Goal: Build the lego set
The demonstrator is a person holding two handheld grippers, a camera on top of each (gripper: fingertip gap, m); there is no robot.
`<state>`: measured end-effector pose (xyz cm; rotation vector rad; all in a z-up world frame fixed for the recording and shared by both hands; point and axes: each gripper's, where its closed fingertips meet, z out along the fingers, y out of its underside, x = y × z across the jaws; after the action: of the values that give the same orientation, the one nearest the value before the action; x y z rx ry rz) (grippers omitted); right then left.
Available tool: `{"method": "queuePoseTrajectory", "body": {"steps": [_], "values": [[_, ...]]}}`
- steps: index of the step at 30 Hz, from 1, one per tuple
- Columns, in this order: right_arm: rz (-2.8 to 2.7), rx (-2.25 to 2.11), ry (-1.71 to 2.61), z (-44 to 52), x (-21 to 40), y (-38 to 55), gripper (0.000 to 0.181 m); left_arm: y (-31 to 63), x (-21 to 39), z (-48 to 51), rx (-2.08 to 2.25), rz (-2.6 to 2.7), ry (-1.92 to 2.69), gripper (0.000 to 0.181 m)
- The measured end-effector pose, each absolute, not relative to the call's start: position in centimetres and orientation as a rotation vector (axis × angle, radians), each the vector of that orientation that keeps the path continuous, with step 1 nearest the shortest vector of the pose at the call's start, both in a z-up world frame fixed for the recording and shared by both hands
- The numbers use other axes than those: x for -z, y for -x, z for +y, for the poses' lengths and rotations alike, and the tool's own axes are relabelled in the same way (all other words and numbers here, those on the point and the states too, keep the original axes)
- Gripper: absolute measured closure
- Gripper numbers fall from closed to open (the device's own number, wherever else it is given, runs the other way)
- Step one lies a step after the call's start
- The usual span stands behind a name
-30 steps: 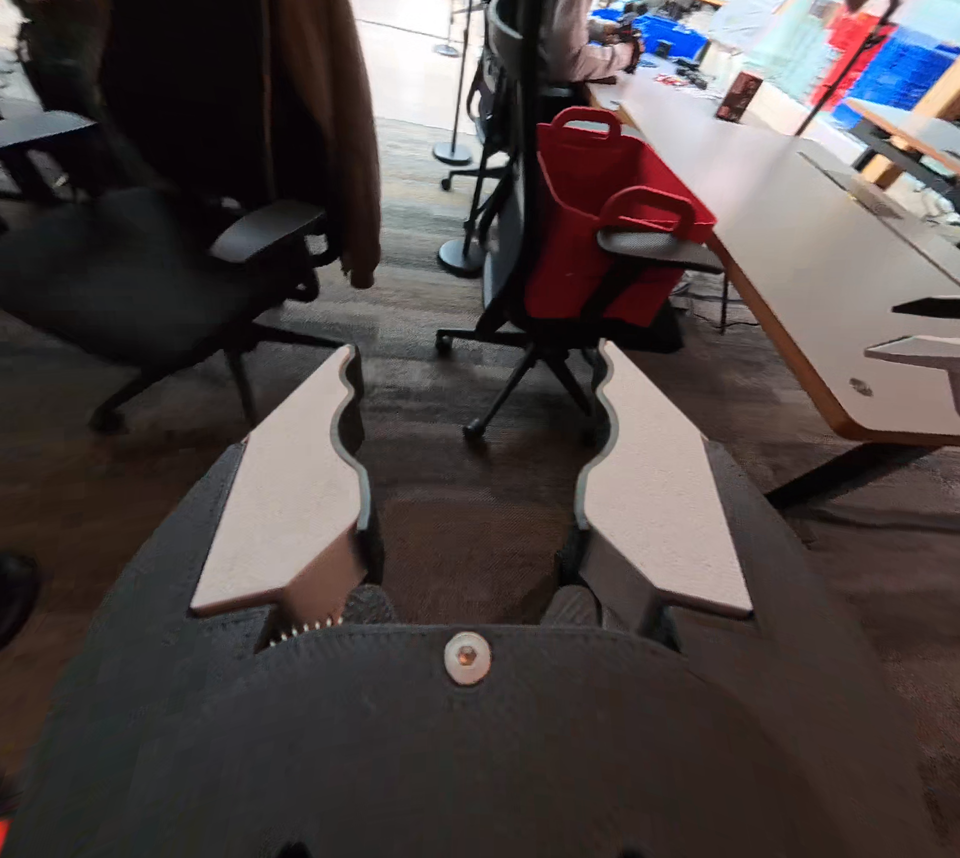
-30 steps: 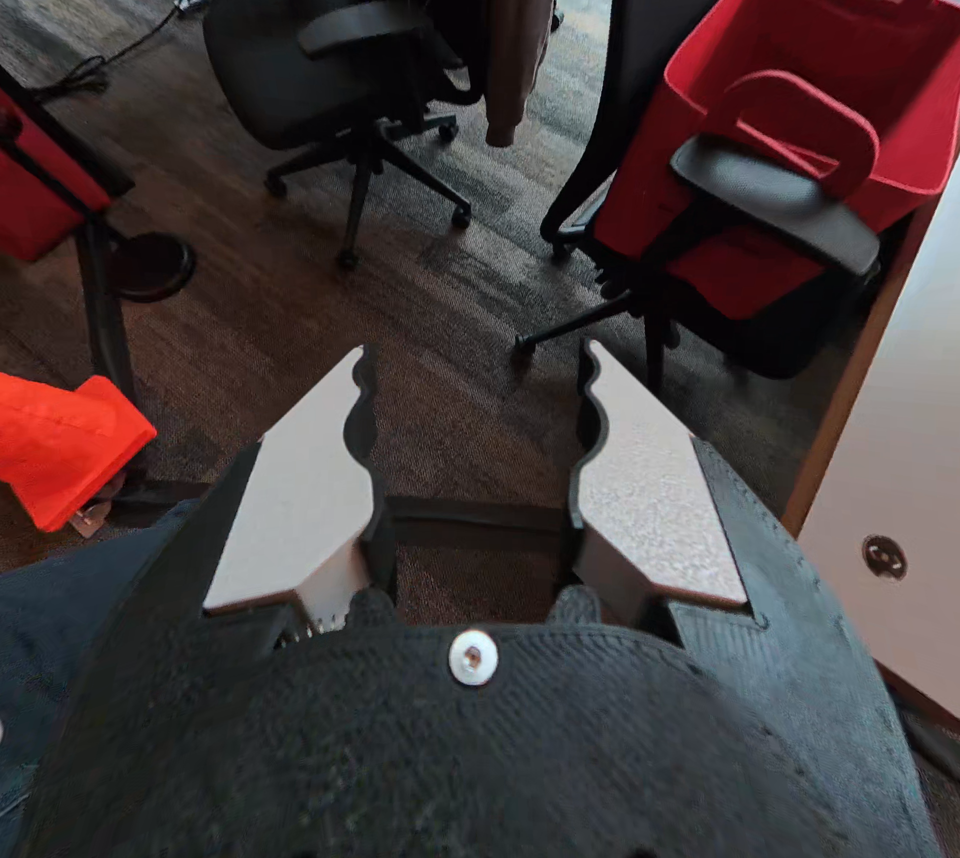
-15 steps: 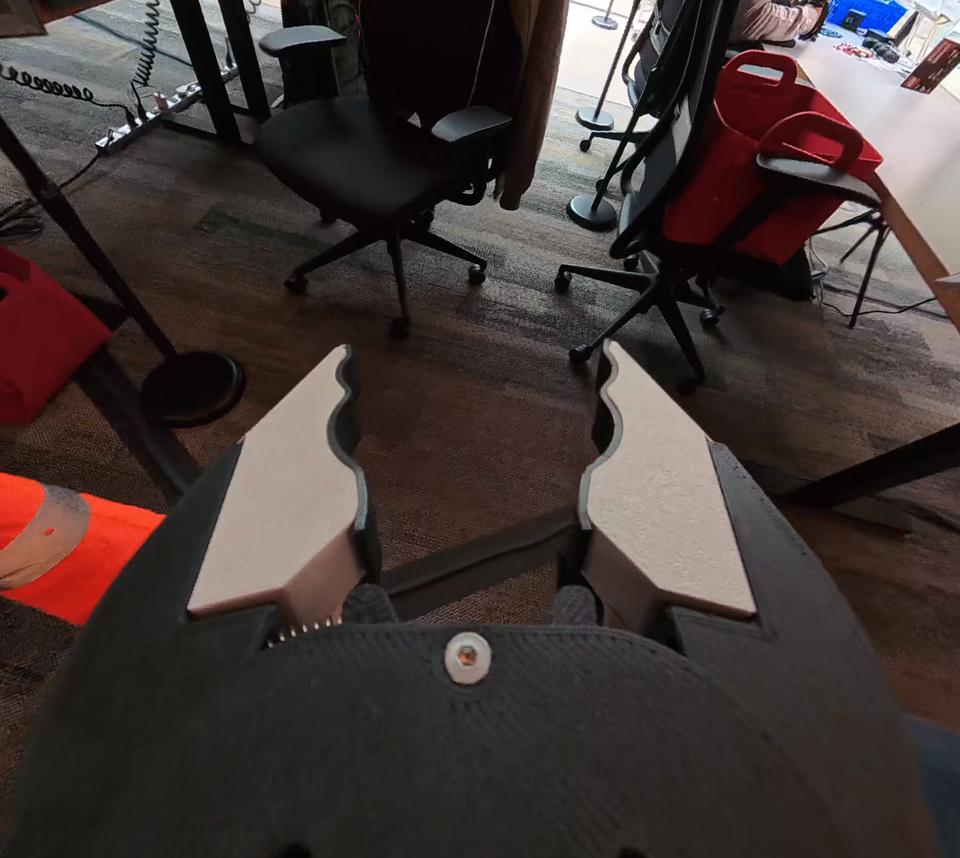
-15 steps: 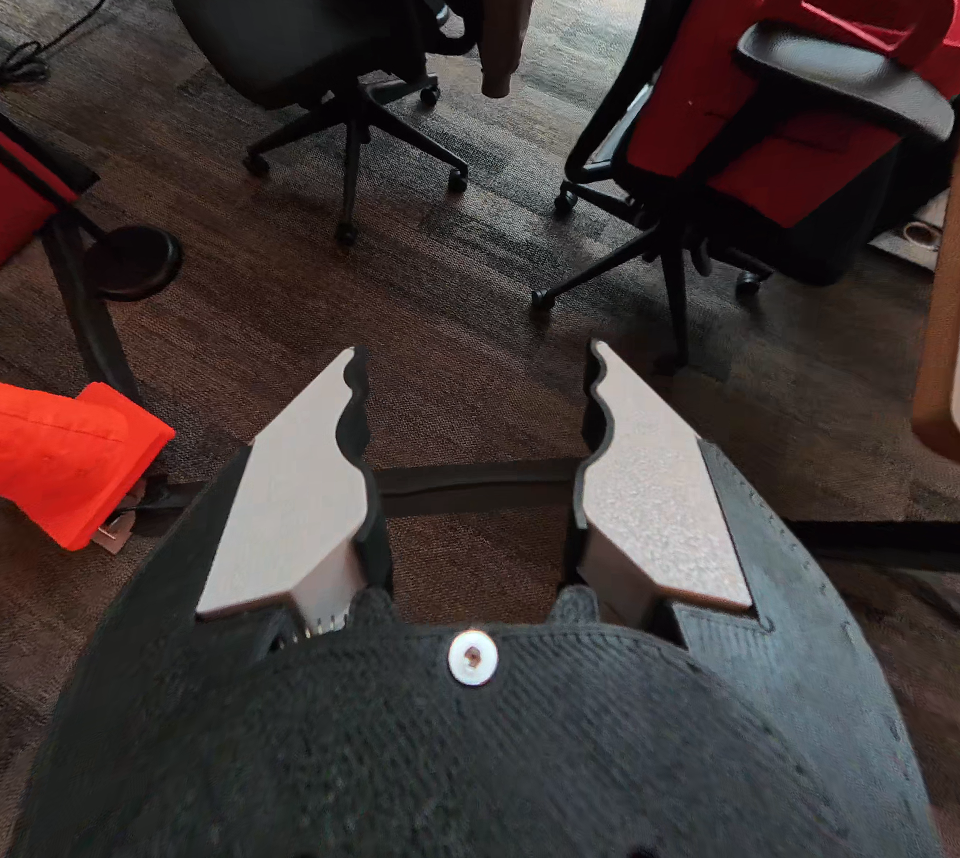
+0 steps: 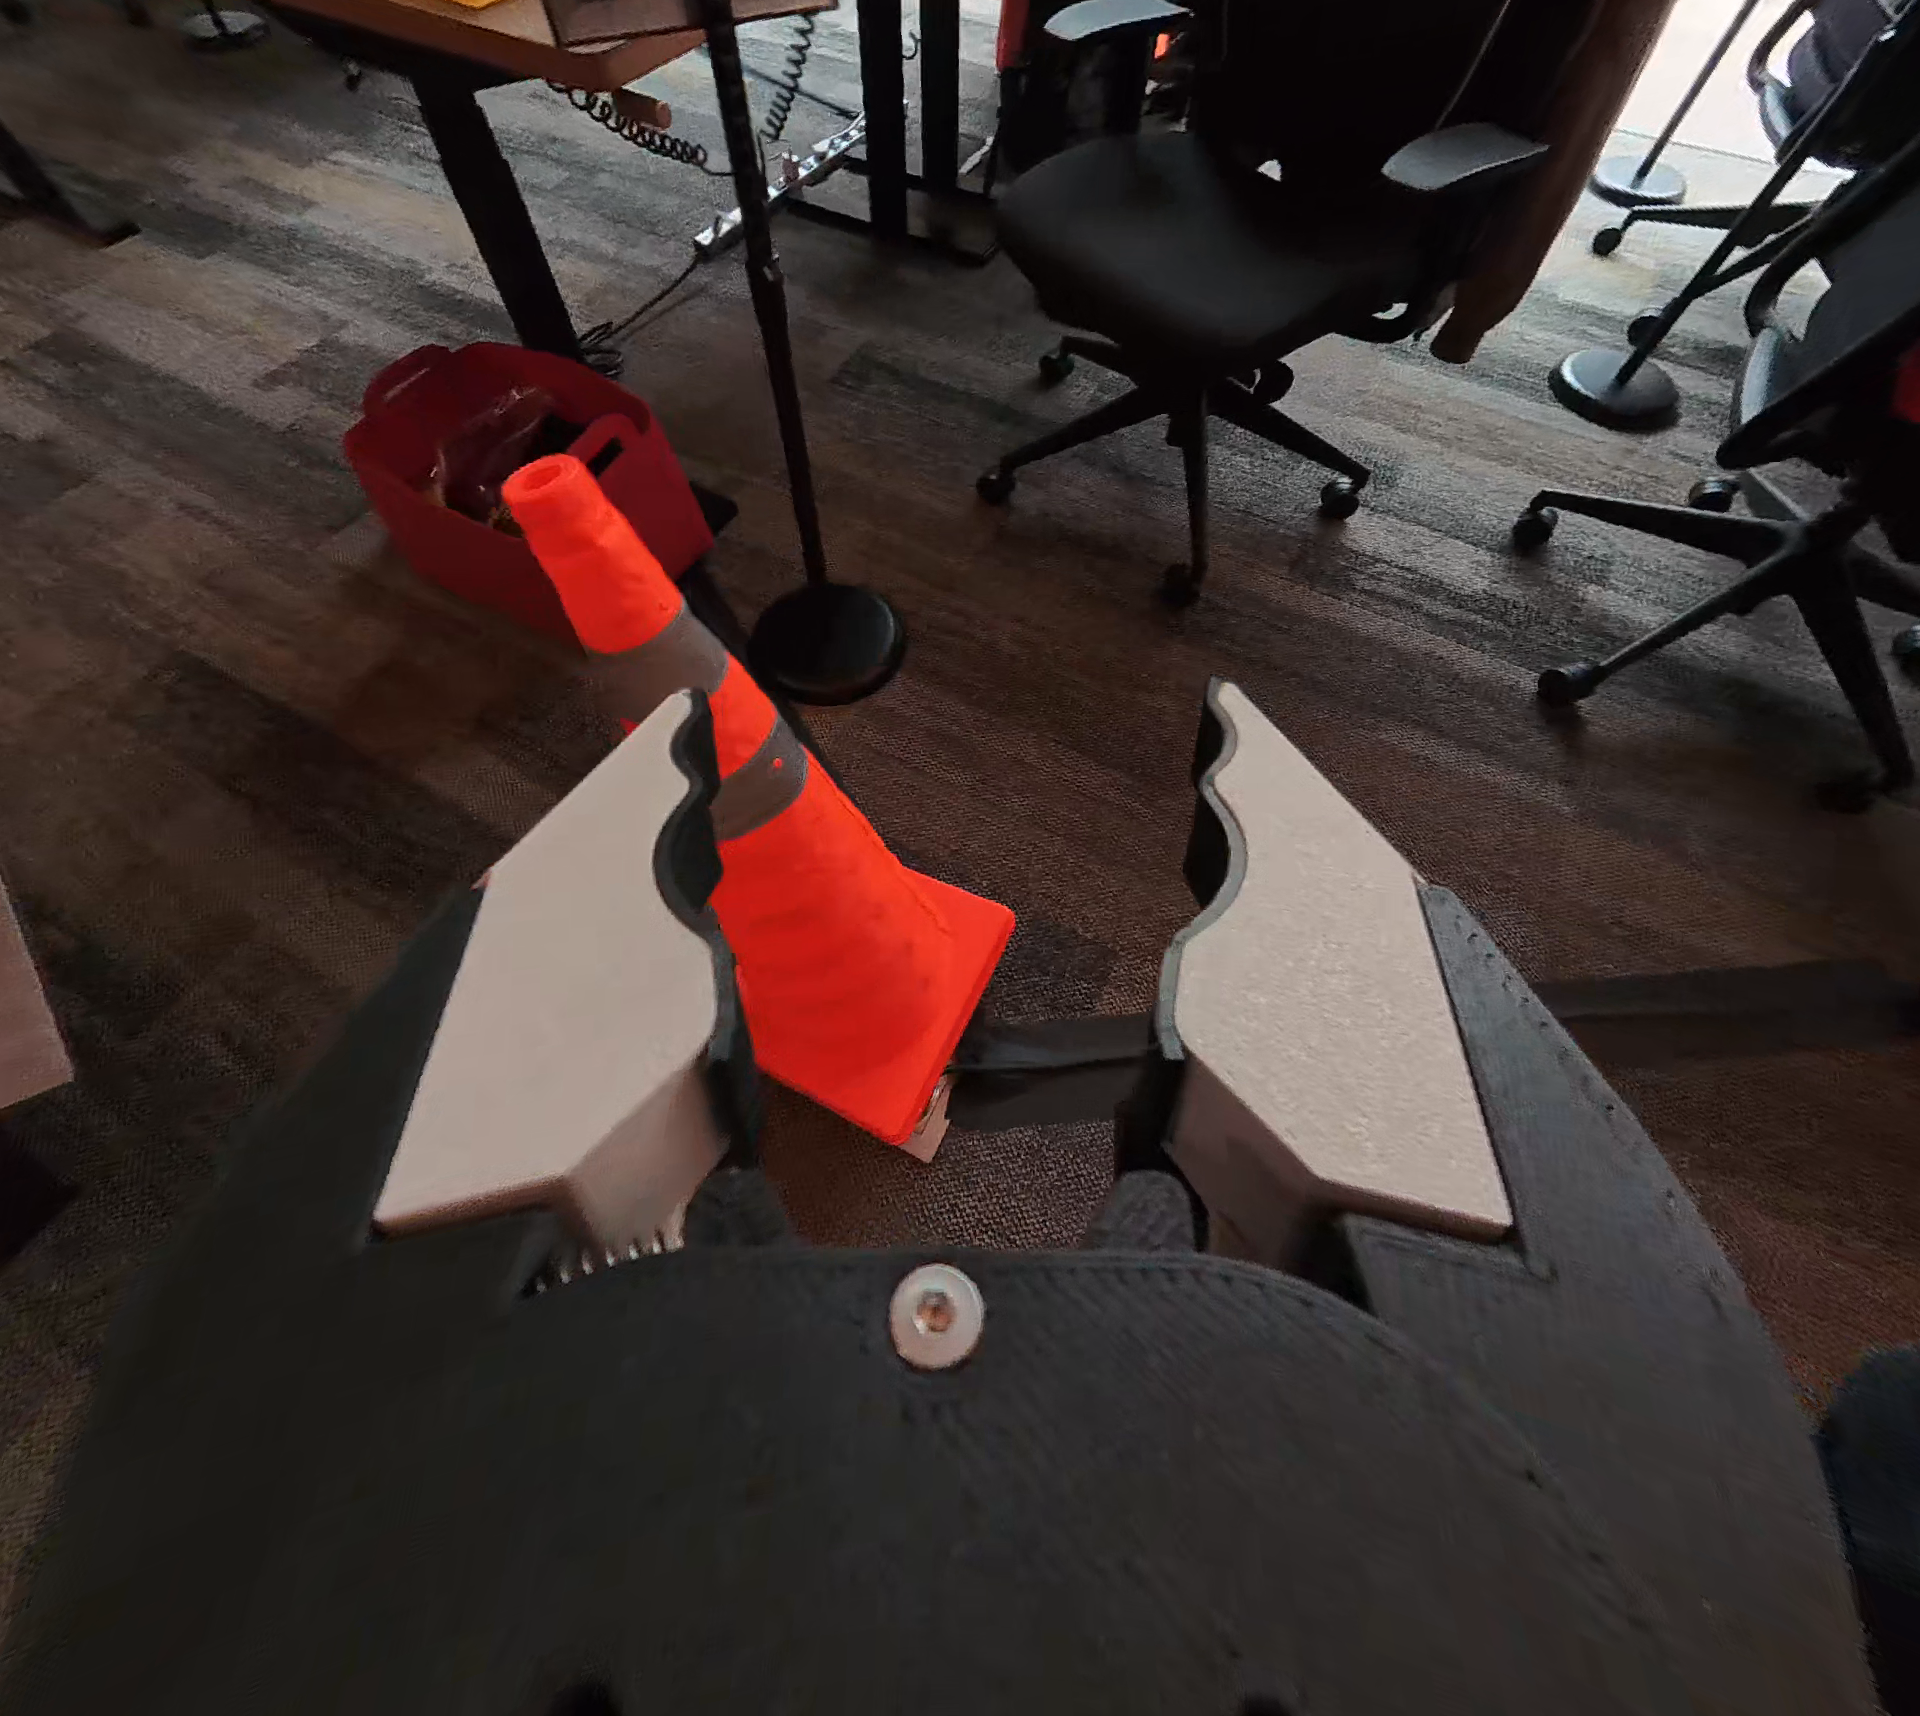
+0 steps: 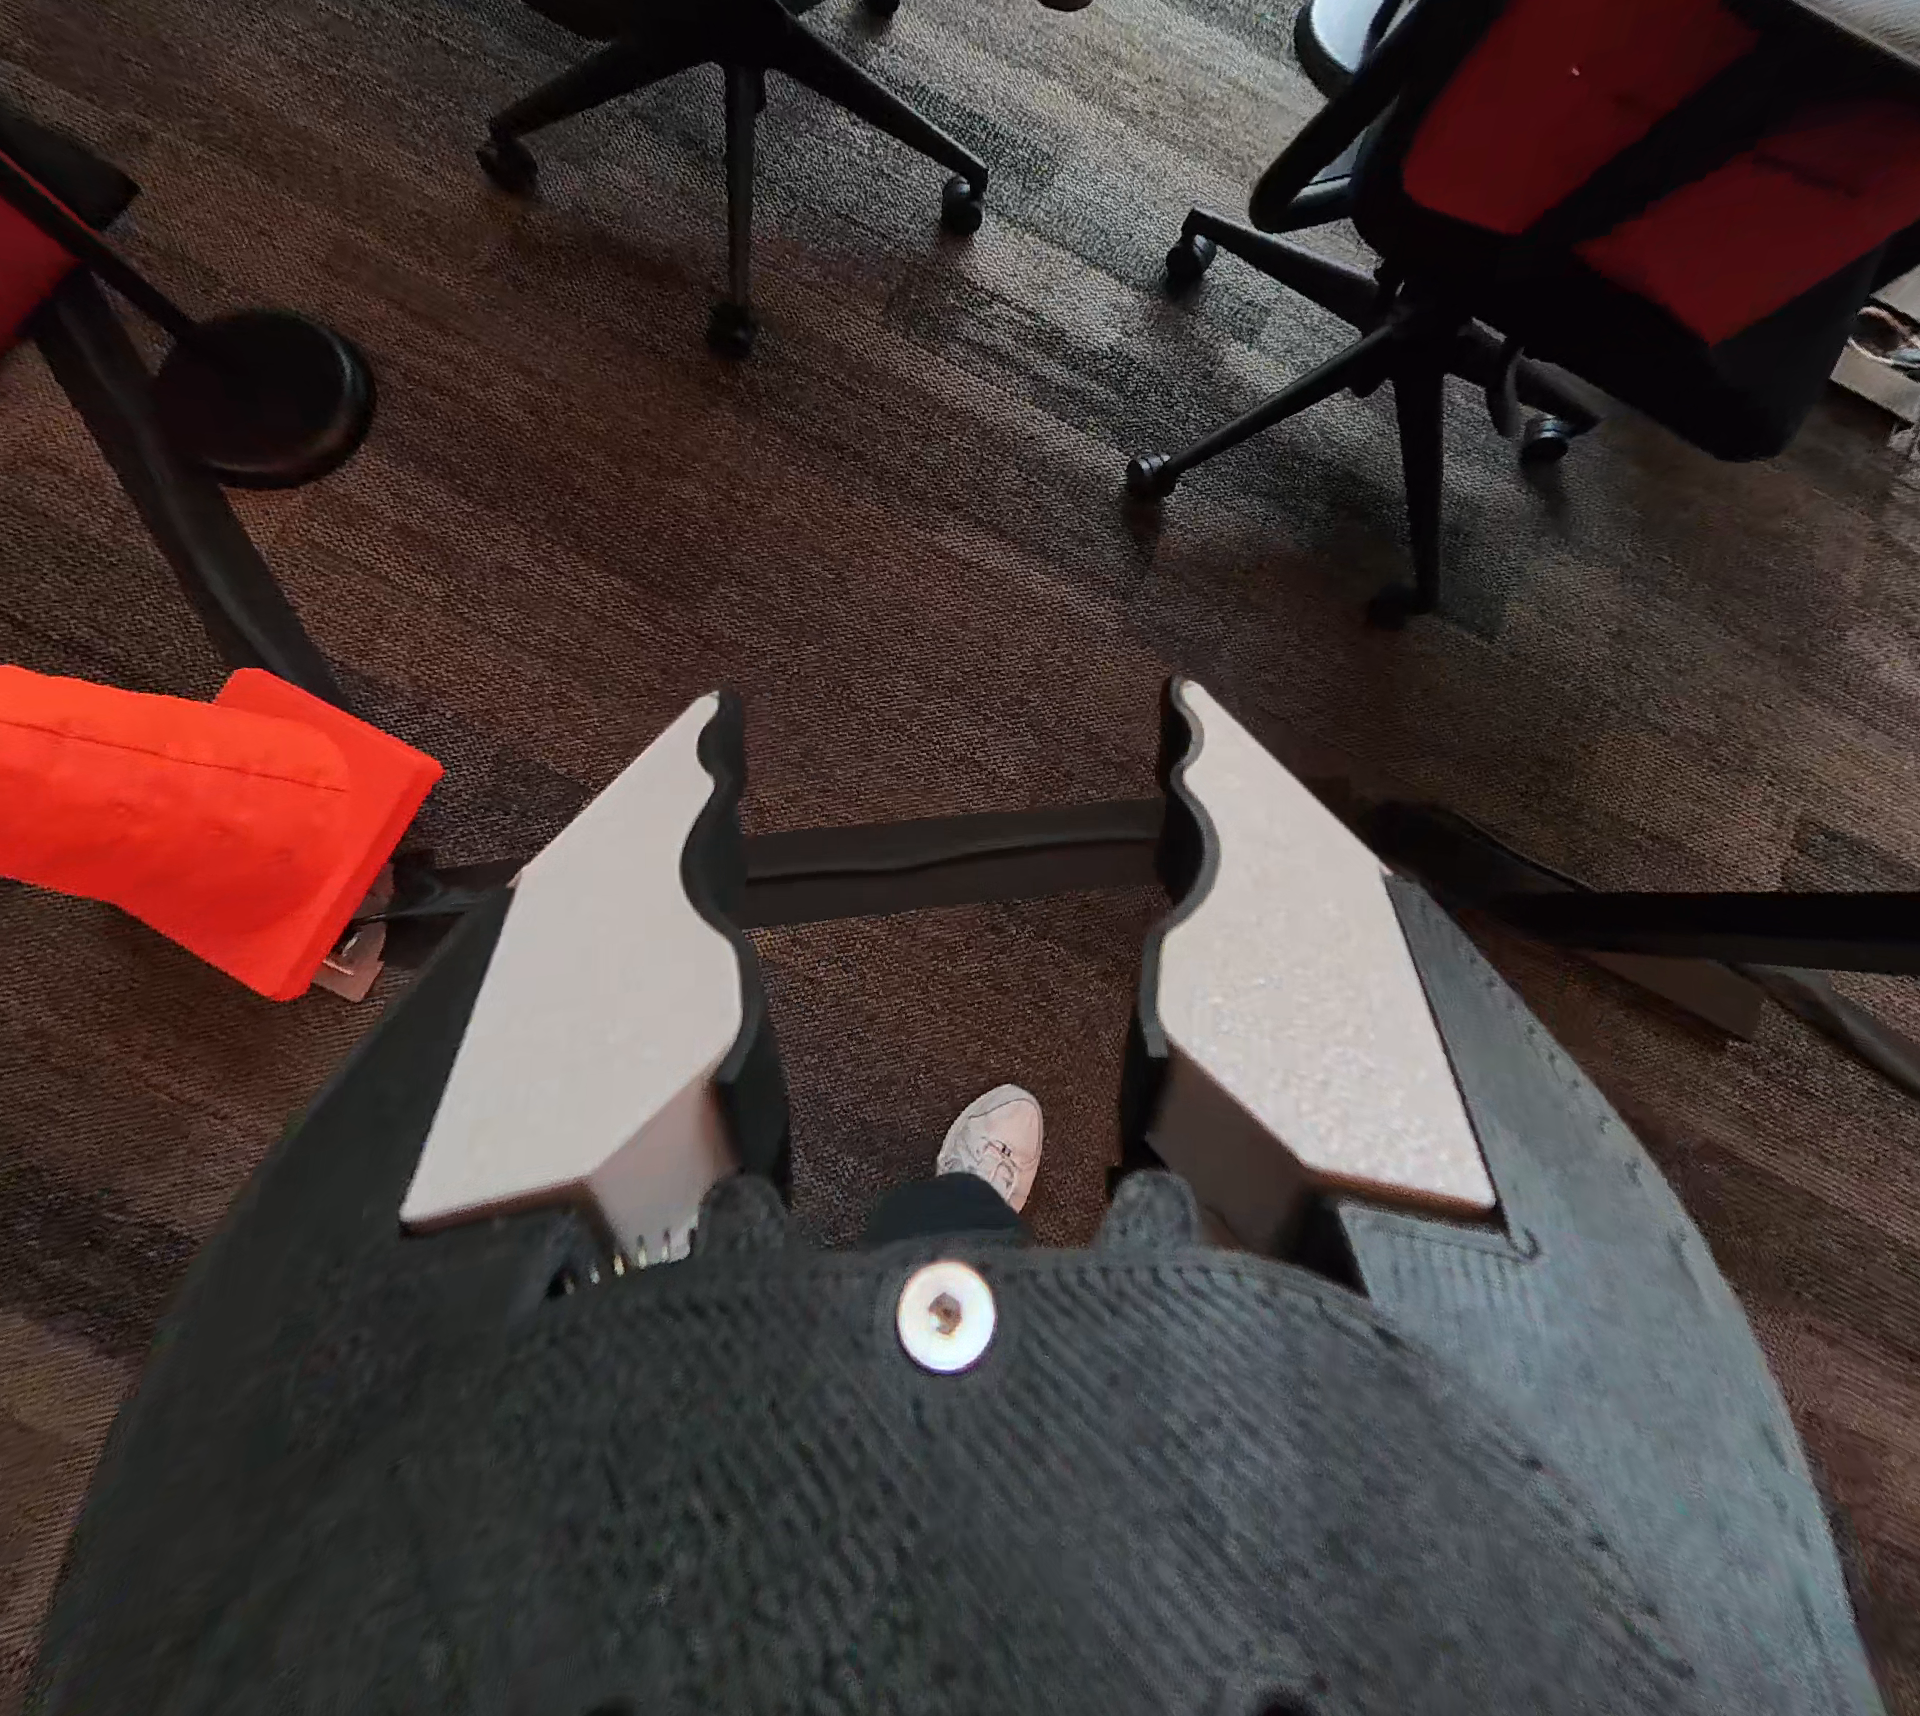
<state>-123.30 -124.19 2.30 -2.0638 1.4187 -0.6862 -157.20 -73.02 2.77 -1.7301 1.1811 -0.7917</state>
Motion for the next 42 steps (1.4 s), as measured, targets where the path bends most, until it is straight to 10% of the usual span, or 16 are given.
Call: {"method": "queuePoseTrajectory", "body": {"steps": [9,30,42], "values": [[1.355,0.578,2.127,-117.7,2.4,124.4,0.102,157.6,6.1,-70.2,0.786,1.151,1.783,0.091],[1.101,0.438,1.776,-108.1,38.0,110.1,0.106,138.3,36.9,-79.2,1.000,1.137,1.829,0.090],[1.194,0.591,1.733,-110.0,49.5,108.7,0.106,128.1,44.5,-83.4,1.084,1.282,1.746,0.091]]}}
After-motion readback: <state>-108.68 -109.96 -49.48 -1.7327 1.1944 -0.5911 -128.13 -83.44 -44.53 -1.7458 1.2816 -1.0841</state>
